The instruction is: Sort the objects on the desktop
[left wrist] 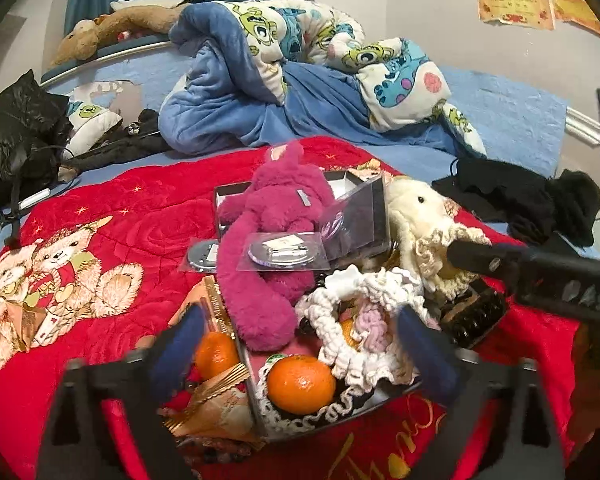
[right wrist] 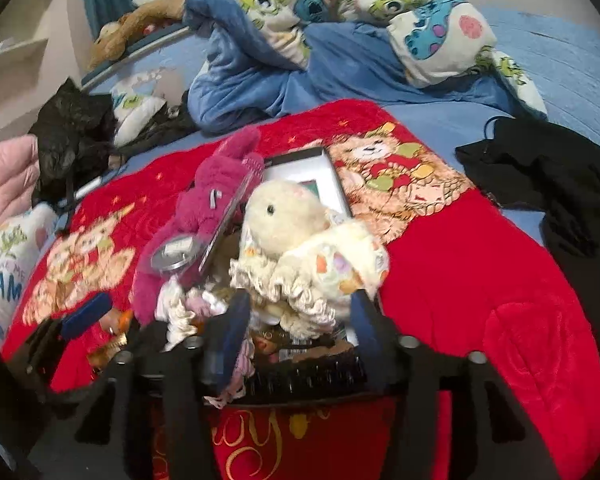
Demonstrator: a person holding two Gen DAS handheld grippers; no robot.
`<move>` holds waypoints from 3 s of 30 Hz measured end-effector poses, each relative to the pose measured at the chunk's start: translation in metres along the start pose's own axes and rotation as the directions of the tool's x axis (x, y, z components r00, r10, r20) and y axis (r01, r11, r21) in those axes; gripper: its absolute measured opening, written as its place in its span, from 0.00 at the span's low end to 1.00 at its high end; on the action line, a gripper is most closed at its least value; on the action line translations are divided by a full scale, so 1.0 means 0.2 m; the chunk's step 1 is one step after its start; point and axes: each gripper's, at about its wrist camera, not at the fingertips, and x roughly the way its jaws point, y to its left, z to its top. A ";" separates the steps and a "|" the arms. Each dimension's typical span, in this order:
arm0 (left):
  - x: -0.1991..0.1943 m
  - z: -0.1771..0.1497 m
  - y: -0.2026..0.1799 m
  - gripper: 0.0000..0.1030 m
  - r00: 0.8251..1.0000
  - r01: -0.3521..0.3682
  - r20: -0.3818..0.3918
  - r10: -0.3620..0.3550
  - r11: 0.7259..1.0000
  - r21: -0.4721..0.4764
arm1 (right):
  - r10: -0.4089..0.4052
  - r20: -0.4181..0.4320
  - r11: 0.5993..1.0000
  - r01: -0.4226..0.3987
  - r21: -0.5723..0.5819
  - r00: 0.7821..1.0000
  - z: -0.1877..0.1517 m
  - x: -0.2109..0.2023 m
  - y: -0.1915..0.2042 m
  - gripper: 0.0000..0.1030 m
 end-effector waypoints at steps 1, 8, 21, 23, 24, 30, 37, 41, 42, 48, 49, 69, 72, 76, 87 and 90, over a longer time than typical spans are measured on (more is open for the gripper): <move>-0.01 0.00 0.00 1.00 1.000 -0.004 0.002 0.004 1.000 0.007 | 0.003 0.009 1.000 -0.003 0.009 1.000 0.01 -0.02 0.00 0.67; -0.04 0.02 0.02 1.00 1.000 -0.007 0.002 0.007 1.000 -0.002 | -0.026 0.073 0.999 0.027 -0.016 0.997 0.03 -0.10 0.02 1.00; -0.07 0.04 0.07 1.00 1.000 -0.024 0.010 0.025 0.999 -0.024 | -0.010 0.071 0.999 0.013 -0.052 0.997 0.03 -0.09 0.09 1.00; -0.07 0.04 0.08 1.00 1.000 -0.026 0.009 0.026 0.999 -0.028 | -0.009 0.069 0.998 0.013 -0.060 0.998 0.03 -0.09 0.11 1.00; -0.07 0.04 0.09 1.00 1.000 -0.030 0.006 0.030 0.999 -0.025 | -0.008 0.065 0.998 0.012 -0.062 0.998 0.03 -0.09 0.12 1.00; -0.11 0.04 0.16 1.00 0.998 -0.059 0.001 0.059 0.998 -0.038 | 0.000 0.064 0.997 0.006 -0.082 0.998 0.03 -0.09 0.18 1.00; -0.24 0.03 0.41 1.00 0.991 -0.132 0.002 0.132 0.988 -0.084 | 0.041 0.068 0.993 -0.034 -0.109 0.997 0.03 -0.09 0.30 1.00; -0.32 0.03 0.58 1.00 0.981 -0.191 0.002 0.192 0.975 -0.112 | 0.072 0.075 0.991 -0.063 -0.122 0.995 0.03 -0.10 0.39 1.00; -0.35 0.03 0.64 1.00 0.979 -0.204 0.004 0.206 0.970 -0.133 | 0.083 0.076 0.989 -0.073 -0.126 0.994 0.03 -0.10 0.42 1.00; -0.45 0.02 0.89 1.00 0.966 -0.251 0.013 0.260 0.944 -0.214 | 0.128 0.077 0.980 -0.114 -0.162 0.989 0.03 -0.09 0.62 1.00; -0.46 0.01 0.92 1.00 0.964 -0.258 0.009 0.266 0.940 -0.223 | 0.134 0.074 0.979 -0.121 -0.166 0.988 0.03 -0.09 0.66 1.00; -0.27 -0.05 1.27 1.00 0.922 -0.386 -0.071 0.379 0.905 -0.178 | 0.183 0.037 0.978 -0.179 -0.105 0.982 0.04 0.11 0.97 1.00; -0.23 -0.08 1.28 1.00 0.906 -0.422 -0.077 0.415 0.894 -0.148 | 0.220 -0.009 0.972 -0.220 -0.087 0.976 0.02 0.15 0.94 1.00; -0.19 -0.10 1.28 1.00 0.885 -0.465 -0.085 0.458 0.880 -0.094 | 0.225 -0.058 0.967 -0.230 -0.107 0.973 -0.03 0.21 0.95 1.00; -0.04 -0.16 1.40 1.00 0.883 -0.462 -0.158 0.443 0.879 -0.115 | 0.172 -0.202 0.978 -0.192 -0.081 0.964 -0.13 0.42 1.02 0.95; 0.00 -0.17 1.42 1.00 0.882 -0.457 -0.186 0.433 0.882 -0.112 | 0.121 -0.218 0.981 -0.149 -0.120 0.968 -0.14 0.44 1.04 0.95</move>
